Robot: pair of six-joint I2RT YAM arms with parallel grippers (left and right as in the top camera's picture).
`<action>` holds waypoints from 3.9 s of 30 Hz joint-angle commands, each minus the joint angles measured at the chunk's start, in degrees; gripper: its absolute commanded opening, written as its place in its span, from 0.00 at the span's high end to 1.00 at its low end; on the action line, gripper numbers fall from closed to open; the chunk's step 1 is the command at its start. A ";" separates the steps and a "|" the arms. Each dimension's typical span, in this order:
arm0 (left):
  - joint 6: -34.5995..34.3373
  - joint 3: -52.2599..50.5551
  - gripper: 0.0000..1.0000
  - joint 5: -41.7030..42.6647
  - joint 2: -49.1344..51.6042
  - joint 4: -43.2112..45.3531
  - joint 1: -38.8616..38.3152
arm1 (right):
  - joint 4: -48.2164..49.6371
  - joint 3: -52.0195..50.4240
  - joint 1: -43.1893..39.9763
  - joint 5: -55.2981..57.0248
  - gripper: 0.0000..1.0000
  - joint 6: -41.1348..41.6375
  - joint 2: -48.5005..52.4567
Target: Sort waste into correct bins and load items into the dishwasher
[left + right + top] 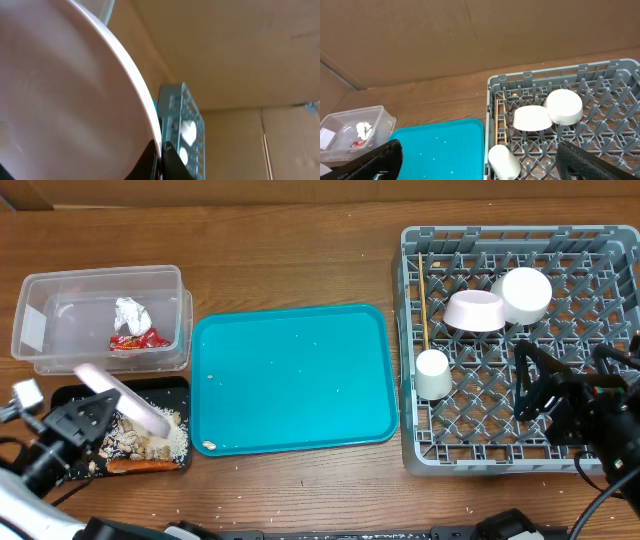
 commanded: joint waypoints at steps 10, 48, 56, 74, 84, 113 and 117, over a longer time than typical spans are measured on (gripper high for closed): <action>11.93 -0.09 0.96 12.46 -0.85 -0.37 -4.11 | 0.26 0.04 -0.13 0.55 0.00 0.26 0.00; -105.37 3.32 0.96 -40.68 38.03 145.02 -98.01 | 0.26 0.04 -0.13 0.55 0.00 0.26 0.00; -96.24 3.37 0.00 -34.84 36.85 141.44 -95.12 | 0.26 0.04 -0.13 0.55 0.00 0.26 0.00; -48.06 13.14 0.00 -62.73 -13.51 35.34 -74.55 | 0.26 0.04 -0.13 0.55 0.00 0.26 0.00; -45.53 16.96 0.00 -87.60 -28.96 11.26 -72.30 | 0.26 0.04 -0.13 0.57 0.00 0.26 0.09; -45.55 16.94 0.00 -90.14 -30.75 10.36 -72.37 | 34.53 -52.04 -0.13 -0.85 0.00 -3.45 -29.35; -45.55 16.94 0.00 -90.14 -30.75 10.36 -72.37 | 46.12 -67.43 -0.13 -5.88 0.00 -3.50 -35.82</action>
